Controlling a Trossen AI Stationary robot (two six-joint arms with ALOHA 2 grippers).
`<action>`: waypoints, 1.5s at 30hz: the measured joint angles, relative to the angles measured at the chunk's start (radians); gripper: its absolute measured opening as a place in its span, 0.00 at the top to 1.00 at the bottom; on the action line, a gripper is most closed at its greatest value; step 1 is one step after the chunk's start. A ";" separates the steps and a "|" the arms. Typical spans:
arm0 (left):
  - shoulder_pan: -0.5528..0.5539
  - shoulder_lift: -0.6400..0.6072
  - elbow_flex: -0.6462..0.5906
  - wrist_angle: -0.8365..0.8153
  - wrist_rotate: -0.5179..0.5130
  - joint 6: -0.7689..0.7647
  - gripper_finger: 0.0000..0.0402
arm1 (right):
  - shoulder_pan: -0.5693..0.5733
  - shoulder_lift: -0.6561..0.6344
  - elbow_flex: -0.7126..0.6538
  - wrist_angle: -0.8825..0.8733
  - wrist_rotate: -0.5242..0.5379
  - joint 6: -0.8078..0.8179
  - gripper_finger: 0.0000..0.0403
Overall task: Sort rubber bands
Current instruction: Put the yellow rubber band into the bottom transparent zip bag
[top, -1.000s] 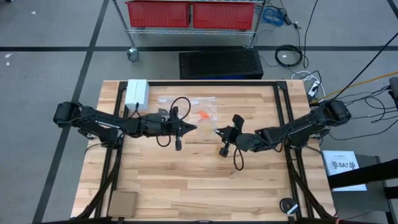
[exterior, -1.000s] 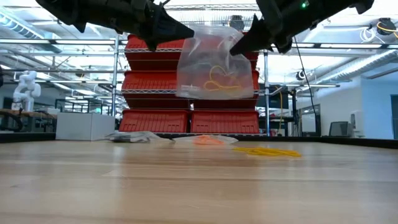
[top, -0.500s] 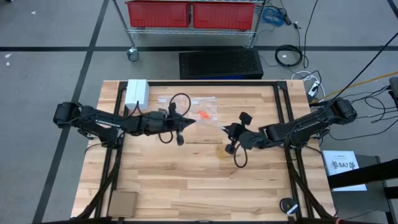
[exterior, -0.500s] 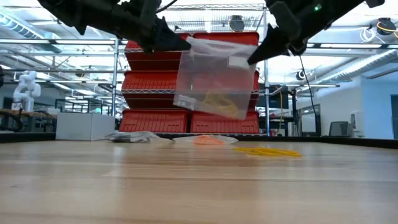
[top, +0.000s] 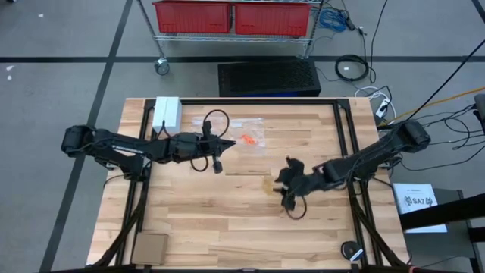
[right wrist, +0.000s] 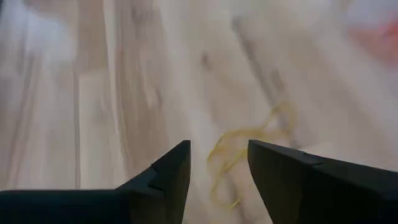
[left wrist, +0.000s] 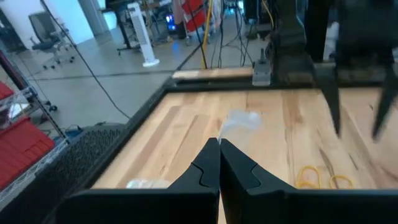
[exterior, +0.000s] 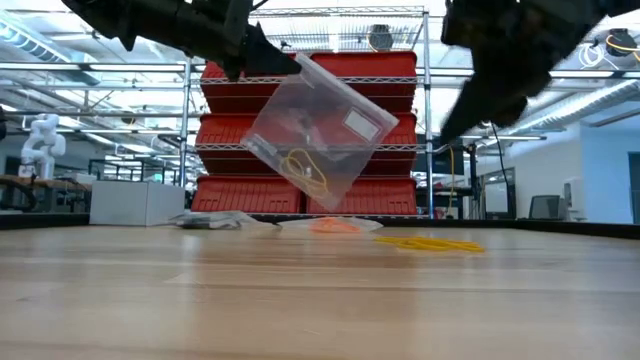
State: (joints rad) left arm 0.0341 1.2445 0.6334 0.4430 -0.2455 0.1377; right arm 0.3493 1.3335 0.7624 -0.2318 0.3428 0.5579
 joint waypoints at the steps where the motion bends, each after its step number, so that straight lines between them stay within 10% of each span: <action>1: 0.000 -0.002 0.000 0.005 0.000 0.001 1.00 | 0.014 0.026 0.000 0.000 -0.005 0.019 0.62; 19: 0.006 -0.010 0.000 -0.019 0.001 0.001 1.00 | 0.049 0.338 0.000 0.050 -0.009 0.146 0.62; 27: 0.006 -0.010 0.000 -0.019 0.001 0.004 1.00 | 0.050 0.371 0.005 0.053 0.021 0.139 0.95; 45: 0.006 -0.010 0.000 -0.019 0.006 0.009 1.00 | 0.045 0.262 0.410 -0.458 0.138 -0.027 1.00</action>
State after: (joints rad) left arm 0.0400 1.2350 0.6334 0.4244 -0.2391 0.1463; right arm 0.3939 1.5951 1.1721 -0.6903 0.4813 0.5311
